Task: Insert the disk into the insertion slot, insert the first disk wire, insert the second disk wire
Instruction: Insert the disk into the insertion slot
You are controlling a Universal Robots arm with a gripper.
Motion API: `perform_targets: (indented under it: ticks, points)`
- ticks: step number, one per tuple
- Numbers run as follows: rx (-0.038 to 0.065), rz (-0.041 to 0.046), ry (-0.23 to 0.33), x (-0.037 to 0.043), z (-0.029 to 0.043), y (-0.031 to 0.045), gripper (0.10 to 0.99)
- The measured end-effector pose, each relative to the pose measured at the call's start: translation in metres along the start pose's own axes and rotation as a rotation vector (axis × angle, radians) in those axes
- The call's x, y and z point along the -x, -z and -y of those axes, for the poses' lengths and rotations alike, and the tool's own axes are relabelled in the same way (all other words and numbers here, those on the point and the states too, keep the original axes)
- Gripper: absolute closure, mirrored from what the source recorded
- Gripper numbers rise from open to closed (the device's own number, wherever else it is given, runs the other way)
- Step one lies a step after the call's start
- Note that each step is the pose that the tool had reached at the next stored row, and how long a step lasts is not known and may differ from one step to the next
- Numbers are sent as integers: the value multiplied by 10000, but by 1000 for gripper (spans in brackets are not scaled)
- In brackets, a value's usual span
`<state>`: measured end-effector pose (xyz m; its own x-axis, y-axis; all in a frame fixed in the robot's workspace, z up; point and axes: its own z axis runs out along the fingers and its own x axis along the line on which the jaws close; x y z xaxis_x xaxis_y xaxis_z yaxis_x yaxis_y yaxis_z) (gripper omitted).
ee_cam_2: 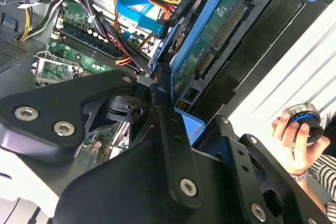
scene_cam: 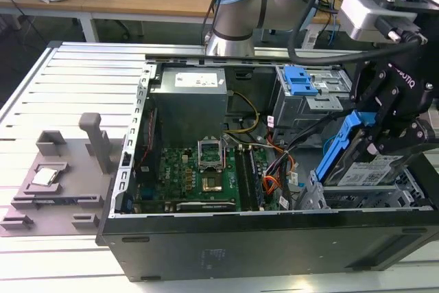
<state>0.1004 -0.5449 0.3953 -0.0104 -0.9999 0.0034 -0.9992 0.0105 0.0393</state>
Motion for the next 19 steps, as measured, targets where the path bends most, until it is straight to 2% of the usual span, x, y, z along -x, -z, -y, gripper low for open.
perform_targets:
  ticks: [8,9,13,15,16,19]
  points:
    - [-1,0,0,0,1,-15,714]
    - [0,1,0,0,1,-15,651]
    - [0,-1,0,0,1,-17,663]
    - [0,0,0,0,1,-18,792]
    - [0,0,0,0,1,-19,792]
    - [0,0,0,0,1,-20,973]
